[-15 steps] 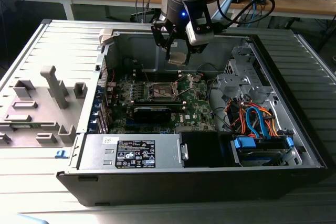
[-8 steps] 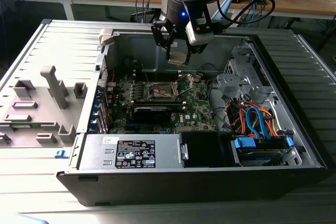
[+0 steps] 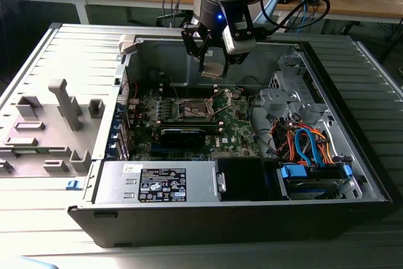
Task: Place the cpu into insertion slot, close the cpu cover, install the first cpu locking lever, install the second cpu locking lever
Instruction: 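Place the cpu into insertion slot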
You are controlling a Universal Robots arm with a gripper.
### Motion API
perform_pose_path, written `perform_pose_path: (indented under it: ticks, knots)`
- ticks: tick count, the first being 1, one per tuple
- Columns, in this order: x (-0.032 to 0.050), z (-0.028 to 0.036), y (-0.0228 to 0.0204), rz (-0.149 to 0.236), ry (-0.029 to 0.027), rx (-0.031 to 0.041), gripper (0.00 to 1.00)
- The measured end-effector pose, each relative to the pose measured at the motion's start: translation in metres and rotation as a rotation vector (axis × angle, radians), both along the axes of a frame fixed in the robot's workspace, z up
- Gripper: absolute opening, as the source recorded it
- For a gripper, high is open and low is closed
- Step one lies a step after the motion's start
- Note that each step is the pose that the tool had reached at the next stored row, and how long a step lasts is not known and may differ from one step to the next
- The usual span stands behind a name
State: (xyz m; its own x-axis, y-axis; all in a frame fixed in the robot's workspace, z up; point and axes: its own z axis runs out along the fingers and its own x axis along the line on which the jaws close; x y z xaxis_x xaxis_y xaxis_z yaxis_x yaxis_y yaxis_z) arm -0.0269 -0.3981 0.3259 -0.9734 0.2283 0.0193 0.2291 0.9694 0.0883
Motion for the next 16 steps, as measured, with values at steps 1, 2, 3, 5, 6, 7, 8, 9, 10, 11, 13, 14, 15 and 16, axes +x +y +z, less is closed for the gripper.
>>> perform_pose_path:
  ticks: [1, 2, 3, 5, 6, 7, 8, 9, 10, 11, 13, 14, 15, 16]
  knots:
    - [0.0000, 0.0000, 0.0000, -0.001, 0.0000, 0.0000, 0.55]
    - [0.0000, 0.0000, 0.0000, -0.001, 0.0000, 0.0000, 0.55]
    - [0.0000, 0.0000, 0.0000, -0.002, 0.0001, 0.0000, 0.55]
    - [0.0000, 0.0000, 0.0000, -0.004, 0.0000, 0.0000, 0.55]
    - [0.0000, 0.0000, 0.0000, -0.005, 0.0000, 0.0000, 0.55]
    - [0.0000, 0.0000, 0.0000, -0.006, 0.0000, 0.0000, 0.55]
    - [0.0000, 0.0000, 0.0000, -0.007, 0.0000, 0.0000, 0.55]
    - [0.0000, 0.0000, 0.0000, -0.008, 0.0001, 0.0000, 0.55]
    - [0.0000, 0.0000, 0.0000, -0.009, 0.0000, 0.0000, 0.55]
    - [0.0000, 0.0000, 0.0000, -0.010, 0.0000, 0.0000, 0.55]
    - [0.0000, 0.0000, 0.0000, -0.011, 0.0000, 0.0000, 0.55]
    - [0.0000, 0.0000, 0.0000, -0.012, 0.0000, 0.0000, 0.55]
    - [0.0000, 0.0000, 0.0000, -0.014, 0.0000, 0.0000, 0.55]
    - [0.0000, 0.0000, 0.0000, -0.015, 0.0001, 0.0000, 0.55]
